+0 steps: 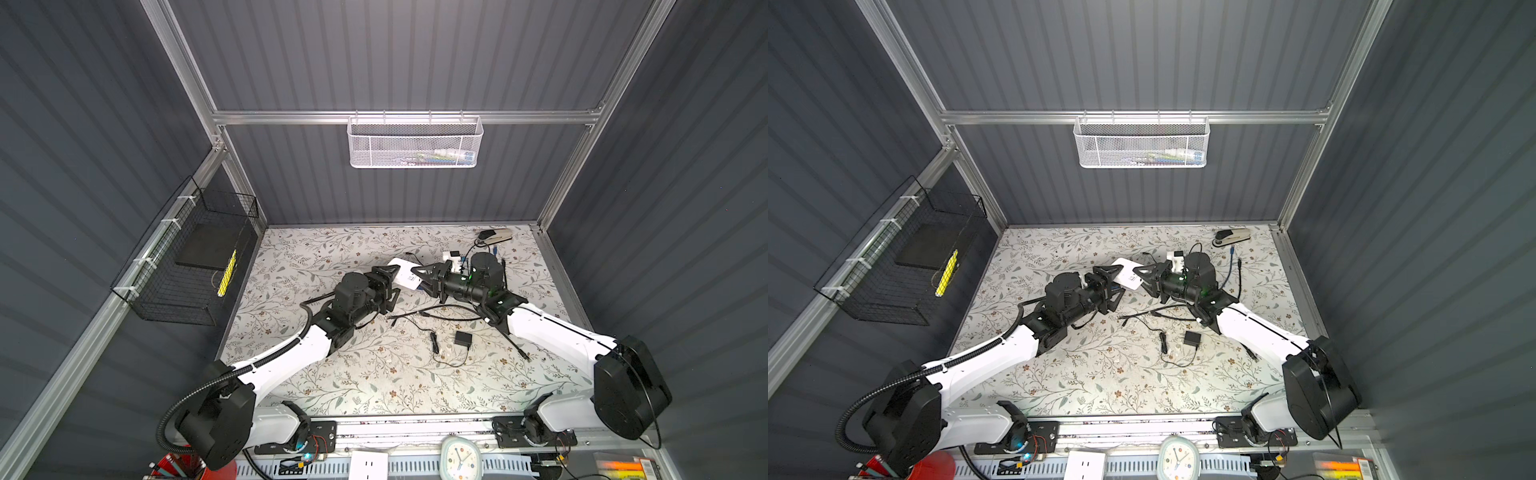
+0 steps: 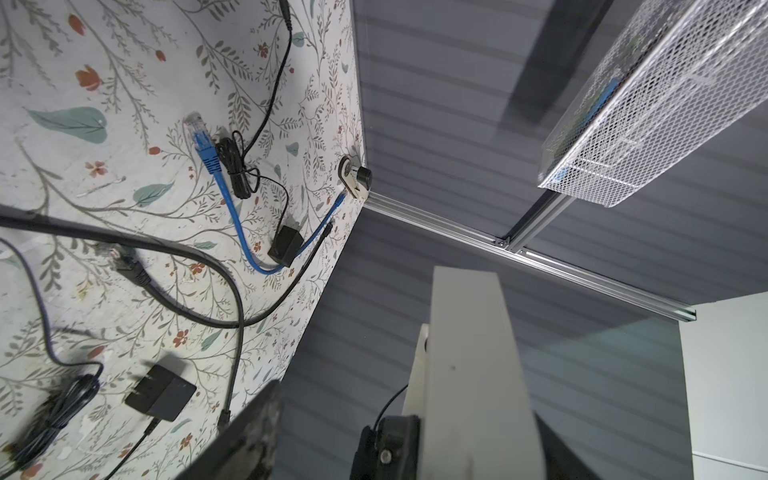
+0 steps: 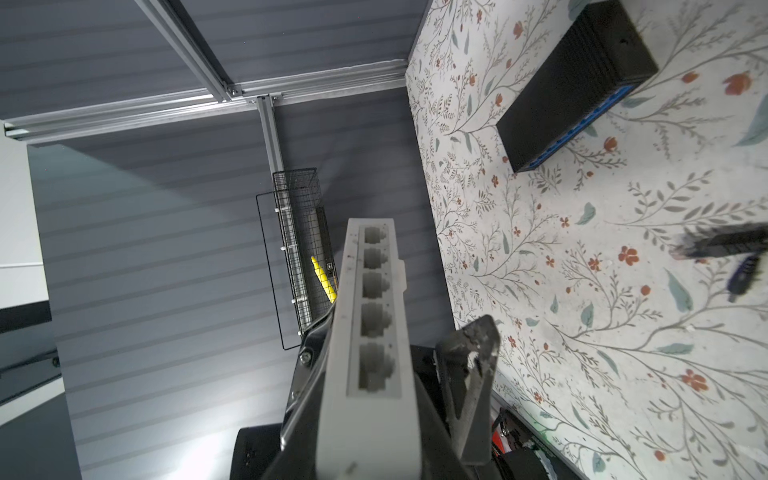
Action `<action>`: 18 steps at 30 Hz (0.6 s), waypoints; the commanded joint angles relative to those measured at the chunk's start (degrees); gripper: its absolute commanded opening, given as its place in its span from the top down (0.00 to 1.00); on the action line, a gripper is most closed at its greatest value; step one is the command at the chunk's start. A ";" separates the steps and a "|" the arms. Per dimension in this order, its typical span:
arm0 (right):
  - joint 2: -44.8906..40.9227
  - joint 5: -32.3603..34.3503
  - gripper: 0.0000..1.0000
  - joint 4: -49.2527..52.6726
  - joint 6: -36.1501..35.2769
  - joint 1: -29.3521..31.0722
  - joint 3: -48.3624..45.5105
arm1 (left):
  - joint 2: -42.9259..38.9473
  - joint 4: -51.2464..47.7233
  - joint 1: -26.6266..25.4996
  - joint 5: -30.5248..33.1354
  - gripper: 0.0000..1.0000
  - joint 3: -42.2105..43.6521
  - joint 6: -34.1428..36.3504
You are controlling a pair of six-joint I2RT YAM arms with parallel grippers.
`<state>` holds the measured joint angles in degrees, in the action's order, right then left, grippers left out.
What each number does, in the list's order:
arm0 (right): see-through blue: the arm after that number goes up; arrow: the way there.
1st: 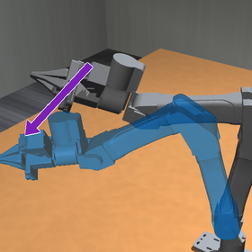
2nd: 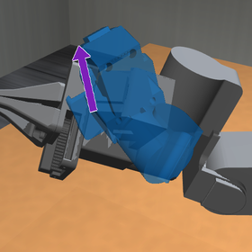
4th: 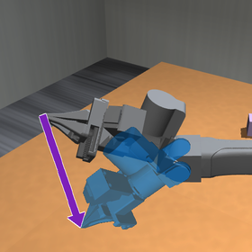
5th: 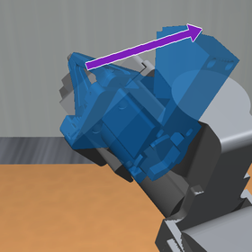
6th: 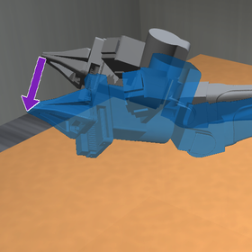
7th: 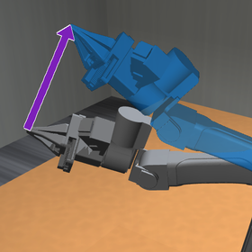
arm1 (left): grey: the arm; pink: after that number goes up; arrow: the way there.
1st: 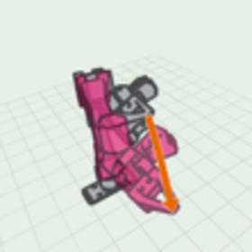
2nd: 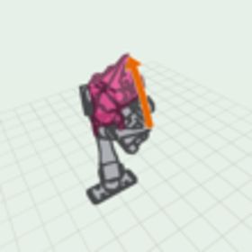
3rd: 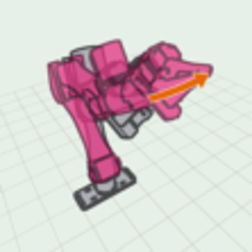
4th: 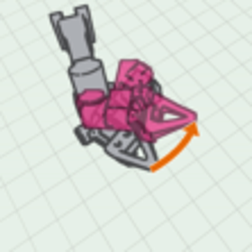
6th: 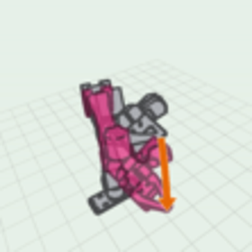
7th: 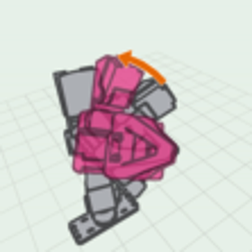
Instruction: Insert the plug into the switch port
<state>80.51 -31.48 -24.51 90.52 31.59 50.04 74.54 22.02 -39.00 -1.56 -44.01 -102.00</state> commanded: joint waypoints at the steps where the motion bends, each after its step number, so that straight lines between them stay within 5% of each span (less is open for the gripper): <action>1: 0.06 -0.42 0.85 -4.84 1.97 0.35 0.92 | 0.36 2.72 -0.42 2.29 0.33 -2.14 -1.06; 13: 0.77 0.72 0.73 -5.51 3.14 2.02 1.18 | 3.42 9.36 -0.74 3.56 0.90 -3.32 -5.94; 15: -0.04 0.82 0.54 -4.46 1.77 2.04 1.24 | 3.01 10.46 -0.72 4.26 0.94 -2.79 -6.77; 16: -0.76 1.13 0.03 -3.66 0.80 1.88 1.00 | 2.66 10.47 -0.72 5.04 0.96 -2.66 -7.25; 18: -2.60 1.03 0.01 -2.32 -1.24 1.26 0.17 | 1.79 11.19 -0.47 6.21 0.99 -2.22 -7.82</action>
<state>80.68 -30.59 -26.52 92.77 33.28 50.15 77.87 29.89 -39.33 2.42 -45.60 -107.35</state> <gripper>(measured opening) 0.779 0.248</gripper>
